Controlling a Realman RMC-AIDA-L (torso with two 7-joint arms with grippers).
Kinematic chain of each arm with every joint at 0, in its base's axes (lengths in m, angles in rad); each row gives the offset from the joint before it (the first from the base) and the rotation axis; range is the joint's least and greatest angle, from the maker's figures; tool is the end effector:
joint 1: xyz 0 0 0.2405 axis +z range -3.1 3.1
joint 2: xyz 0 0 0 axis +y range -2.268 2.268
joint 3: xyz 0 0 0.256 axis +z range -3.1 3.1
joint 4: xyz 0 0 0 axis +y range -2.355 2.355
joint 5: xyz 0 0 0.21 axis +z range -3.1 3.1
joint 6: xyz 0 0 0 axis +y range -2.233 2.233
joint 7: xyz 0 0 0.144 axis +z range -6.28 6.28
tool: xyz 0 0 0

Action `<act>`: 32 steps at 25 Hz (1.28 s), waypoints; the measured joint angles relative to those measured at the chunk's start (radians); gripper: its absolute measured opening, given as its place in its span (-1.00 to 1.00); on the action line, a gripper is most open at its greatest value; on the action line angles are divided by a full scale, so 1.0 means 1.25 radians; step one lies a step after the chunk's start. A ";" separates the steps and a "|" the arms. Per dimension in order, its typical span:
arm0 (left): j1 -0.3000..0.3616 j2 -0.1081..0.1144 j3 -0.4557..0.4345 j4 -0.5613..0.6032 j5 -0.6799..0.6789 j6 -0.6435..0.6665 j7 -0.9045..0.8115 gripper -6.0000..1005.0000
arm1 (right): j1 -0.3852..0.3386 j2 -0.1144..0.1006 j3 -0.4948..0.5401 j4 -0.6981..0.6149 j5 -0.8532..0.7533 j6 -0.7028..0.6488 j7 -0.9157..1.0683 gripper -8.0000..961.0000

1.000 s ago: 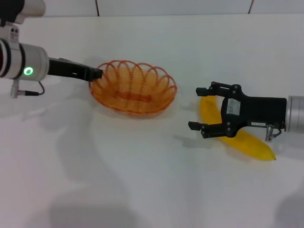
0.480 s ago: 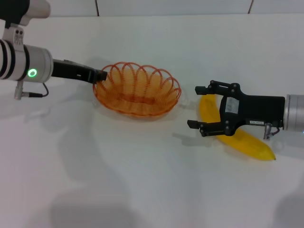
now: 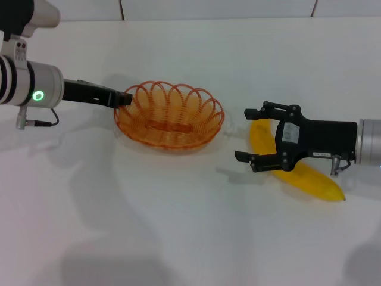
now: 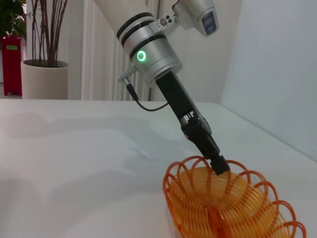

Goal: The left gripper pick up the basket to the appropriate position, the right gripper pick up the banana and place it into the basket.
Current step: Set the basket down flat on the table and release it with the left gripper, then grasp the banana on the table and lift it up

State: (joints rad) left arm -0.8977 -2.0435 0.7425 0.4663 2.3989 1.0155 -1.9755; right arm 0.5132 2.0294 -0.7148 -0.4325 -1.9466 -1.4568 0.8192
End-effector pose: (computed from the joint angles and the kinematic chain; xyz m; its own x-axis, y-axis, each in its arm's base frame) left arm -0.2274 0.4352 -0.0291 0.7088 0.6589 0.2519 0.7010 -0.6178 -0.3563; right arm 0.2933 0.3162 -0.0198 0.9159 -0.0097 -0.4012 -0.1610 -0.9246 -0.3452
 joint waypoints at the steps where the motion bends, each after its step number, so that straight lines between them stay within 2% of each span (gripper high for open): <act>1: 0.000 0.000 0.000 0.000 -0.002 0.000 0.000 -0.90 | -0.001 0.000 0.000 0.000 0.000 0.000 0.000 0.86; 6: 0.001 0.000 0.000 0.002 -0.004 0.005 0.004 -0.81 | -0.005 0.000 0.000 0.000 0.000 -0.003 0.000 0.86; 12: 0.016 0.001 0.000 0.053 -0.006 0.023 -0.006 -0.43 | -0.014 -0.002 0.000 0.000 0.001 -0.004 0.000 0.86; 15: 0.061 0.000 0.001 0.143 -0.023 0.089 -0.015 0.04 | -0.023 -0.004 0.000 -0.003 0.015 -0.004 0.000 0.86; 18: 0.144 0.000 0.024 0.271 -0.084 0.189 0.007 0.31 | -0.029 -0.005 0.000 -0.004 0.037 -0.003 0.000 0.86; 20: 0.233 0.000 0.072 0.355 -0.168 0.233 0.061 0.49 | -0.033 -0.005 0.000 -0.003 0.049 -0.004 0.000 0.86; 21: 0.299 0.000 0.111 0.390 -0.234 0.247 0.130 0.51 | -0.036 -0.006 0.000 -0.003 0.055 -0.004 0.000 0.86; 23: 0.379 -0.001 0.151 0.409 -0.321 0.249 0.235 0.57 | -0.044 -0.006 0.000 -0.003 0.063 -0.004 0.000 0.86; 25: 0.462 -0.001 0.188 0.399 -0.427 0.249 0.387 0.62 | -0.052 -0.007 0.000 -0.005 0.071 -0.004 0.000 0.86; 26: 0.513 -0.001 0.209 0.372 -0.502 0.252 0.513 0.65 | -0.056 -0.007 0.000 -0.007 0.077 -0.005 0.000 0.86; 27: 0.533 -0.001 0.220 0.346 -0.543 0.255 0.588 0.68 | -0.061 -0.008 0.000 -0.007 0.083 -0.007 0.000 0.86; 29: 0.558 0.000 0.227 0.281 -0.594 0.259 0.715 0.73 | -0.072 -0.012 0.000 -0.007 0.089 -0.013 0.001 0.86; 32: 0.562 0.002 0.207 0.212 -0.620 0.262 0.792 0.78 | -0.091 -0.027 -0.004 -0.012 0.088 -0.035 0.025 0.86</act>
State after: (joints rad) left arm -0.1947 -2.0413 1.0013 0.7317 1.6242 1.3429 -0.9858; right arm 0.3989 1.9955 -0.7201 -0.4475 -1.8361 -1.5009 0.8509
